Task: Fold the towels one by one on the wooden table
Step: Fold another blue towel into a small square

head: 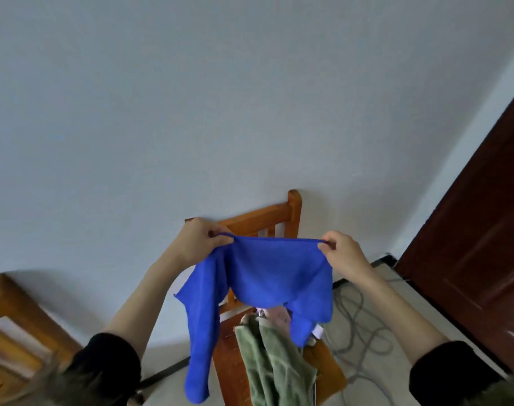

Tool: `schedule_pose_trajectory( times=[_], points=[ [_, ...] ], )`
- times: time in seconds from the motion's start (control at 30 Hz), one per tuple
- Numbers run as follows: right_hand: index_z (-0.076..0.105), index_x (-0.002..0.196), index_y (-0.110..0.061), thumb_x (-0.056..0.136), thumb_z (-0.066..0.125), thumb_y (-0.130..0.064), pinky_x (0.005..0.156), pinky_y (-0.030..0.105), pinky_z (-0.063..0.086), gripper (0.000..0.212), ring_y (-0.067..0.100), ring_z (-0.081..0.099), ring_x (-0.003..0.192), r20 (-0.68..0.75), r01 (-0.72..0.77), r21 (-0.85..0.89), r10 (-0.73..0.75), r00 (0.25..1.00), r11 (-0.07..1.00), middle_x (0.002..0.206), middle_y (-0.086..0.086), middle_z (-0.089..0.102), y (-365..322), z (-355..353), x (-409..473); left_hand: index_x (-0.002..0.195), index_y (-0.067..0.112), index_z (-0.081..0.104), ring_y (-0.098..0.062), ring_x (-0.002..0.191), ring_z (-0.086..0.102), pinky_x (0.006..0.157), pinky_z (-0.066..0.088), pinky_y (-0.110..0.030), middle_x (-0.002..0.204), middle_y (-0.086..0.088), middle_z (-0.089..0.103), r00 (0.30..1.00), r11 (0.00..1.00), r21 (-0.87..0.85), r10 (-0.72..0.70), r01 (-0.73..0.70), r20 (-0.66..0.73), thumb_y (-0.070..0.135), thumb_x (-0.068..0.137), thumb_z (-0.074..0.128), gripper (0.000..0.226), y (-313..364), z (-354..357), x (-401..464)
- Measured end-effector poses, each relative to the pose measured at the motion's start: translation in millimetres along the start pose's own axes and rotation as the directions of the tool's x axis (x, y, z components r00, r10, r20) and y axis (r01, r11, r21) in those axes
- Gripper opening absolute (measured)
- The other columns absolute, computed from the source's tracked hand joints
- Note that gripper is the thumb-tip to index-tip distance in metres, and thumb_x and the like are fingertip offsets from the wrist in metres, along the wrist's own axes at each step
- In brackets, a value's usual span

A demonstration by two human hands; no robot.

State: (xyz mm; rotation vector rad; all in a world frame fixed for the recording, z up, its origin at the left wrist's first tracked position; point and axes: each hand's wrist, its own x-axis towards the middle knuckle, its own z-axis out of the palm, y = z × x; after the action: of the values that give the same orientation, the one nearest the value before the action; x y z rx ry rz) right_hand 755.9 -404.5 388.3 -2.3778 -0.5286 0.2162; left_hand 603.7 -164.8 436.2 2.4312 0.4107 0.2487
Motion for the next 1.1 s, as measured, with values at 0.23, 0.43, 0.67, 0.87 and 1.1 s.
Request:
schedule_pose_trajectory(
  times=[0.23,0.43,0.67,0.87,1.1],
  points=[
    [0.059,0.11,-0.015,0.086,0.046,-0.002,0.083,0.028,0.045,0.03,0.019,0.058,0.097,0.302,0.083,0.097,-0.109,0.947,0.992,0.102,0.002,0.063,-27,35,-18,0.082,0.019,0.071,-0.015,0.08,0.062,0.075,0.049,-0.027,0.08,0.001,0.07,0.999,0.995,-0.093,0.045,-0.047,-0.021,0.013,0.082,0.063,0.01,31,-31,-27],
    [0.062,0.084,-0.028,0.09,0.056,-0.013,0.073,0.028,0.051,0.017,0.011,0.063,0.081,0.299,0.316,0.269,-0.391,0.871,0.91,0.086,-0.003,0.067,-86,75,-52,0.074,0.03,0.068,-0.001,0.062,0.051,0.064,0.041,-0.015,0.059,0.018,0.056,0.984,0.996,-0.09,0.004,-0.02,-0.179,0.017,0.083,0.065,0.016,41,-60,-77],
    [0.058,0.084,-0.029,0.092,0.051,-0.015,0.067,0.013,0.046,0.018,-0.001,0.059,0.078,0.223,0.42,0.458,-0.559,0.799,0.783,0.082,-0.011,0.064,-143,96,-102,0.078,0.034,0.065,-0.013,0.077,0.061,0.069,0.049,-0.026,0.077,0.009,0.067,0.889,0.972,-0.093,-0.233,0.214,-0.393,0.019,0.086,0.058,0.018,33,-74,-186],
    [0.058,0.086,-0.022,0.091,0.048,-0.008,0.059,0.001,0.039,0.017,-0.001,0.053,0.072,0.288,0.534,0.473,-0.696,0.658,0.701,0.078,-0.013,0.058,-211,115,-164,0.075,0.029,0.058,-0.003,0.063,0.054,0.056,0.04,-0.006,0.067,0.012,0.059,0.66,0.872,-0.077,-0.42,0.483,-0.622,0.018,0.084,0.06,0.015,15,-90,-303],
    [0.061,0.097,-0.012,0.095,0.046,-0.012,0.056,0.004,0.038,0.015,0.006,0.054,0.077,0.32,0.676,0.507,-0.845,0.428,0.535,0.091,-0.002,0.061,-303,145,-274,0.079,0.027,0.052,-0.009,0.068,0.052,0.057,0.036,-0.02,0.073,0.006,0.056,0.344,0.695,-0.107,-0.477,0.711,-0.809,0.022,0.089,0.056,0.012,-3,-117,-451]
  ],
)
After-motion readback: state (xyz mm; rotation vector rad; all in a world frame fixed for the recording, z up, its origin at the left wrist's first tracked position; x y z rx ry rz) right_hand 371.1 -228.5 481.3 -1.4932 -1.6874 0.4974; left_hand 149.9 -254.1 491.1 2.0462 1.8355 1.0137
